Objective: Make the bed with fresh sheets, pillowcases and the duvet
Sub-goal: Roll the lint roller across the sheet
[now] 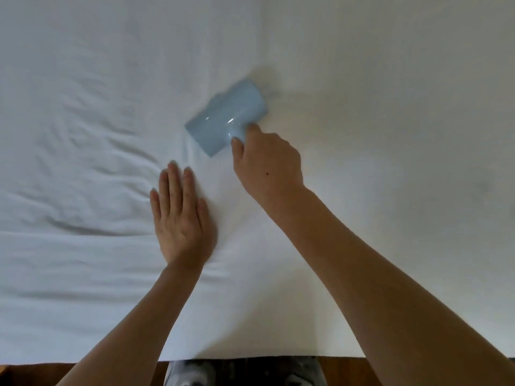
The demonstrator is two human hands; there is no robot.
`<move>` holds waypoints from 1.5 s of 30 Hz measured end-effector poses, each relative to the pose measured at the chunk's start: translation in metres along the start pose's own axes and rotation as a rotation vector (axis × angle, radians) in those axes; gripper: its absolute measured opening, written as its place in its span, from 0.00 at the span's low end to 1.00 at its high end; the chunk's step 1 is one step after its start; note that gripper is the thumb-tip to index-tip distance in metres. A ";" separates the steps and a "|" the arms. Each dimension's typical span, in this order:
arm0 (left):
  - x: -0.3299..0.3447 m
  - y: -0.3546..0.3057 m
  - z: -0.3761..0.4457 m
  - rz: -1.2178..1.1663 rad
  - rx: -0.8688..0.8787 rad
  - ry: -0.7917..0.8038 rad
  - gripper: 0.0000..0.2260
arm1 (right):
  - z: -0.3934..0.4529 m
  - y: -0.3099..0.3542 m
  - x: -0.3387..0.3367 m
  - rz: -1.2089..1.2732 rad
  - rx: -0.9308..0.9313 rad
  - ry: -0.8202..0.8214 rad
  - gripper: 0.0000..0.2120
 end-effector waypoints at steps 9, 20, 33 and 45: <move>-0.002 0.001 -0.002 -0.024 0.010 -0.067 0.22 | -0.028 -0.024 0.003 0.034 -0.009 0.009 0.15; -0.009 -0.003 -0.004 0.000 0.020 -0.066 0.22 | -0.230 -0.174 0.047 0.065 0.194 0.217 0.12; -0.021 0.048 -0.046 0.050 0.027 -0.046 0.22 | -0.265 -0.173 0.057 -0.029 -0.058 0.322 0.16; -0.039 0.119 -0.090 0.077 -0.044 0.021 0.24 | -0.146 0.046 0.086 -0.143 -0.395 0.115 0.10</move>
Point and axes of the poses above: each hand's wrist, its own z-axis towards the middle knuckle, its own x-axis out of the palm, y = z × x, the point moved 7 cm from there along z, towards the middle knuckle, and after that the axes turned 1 degree about y, right-handed, at the moved point
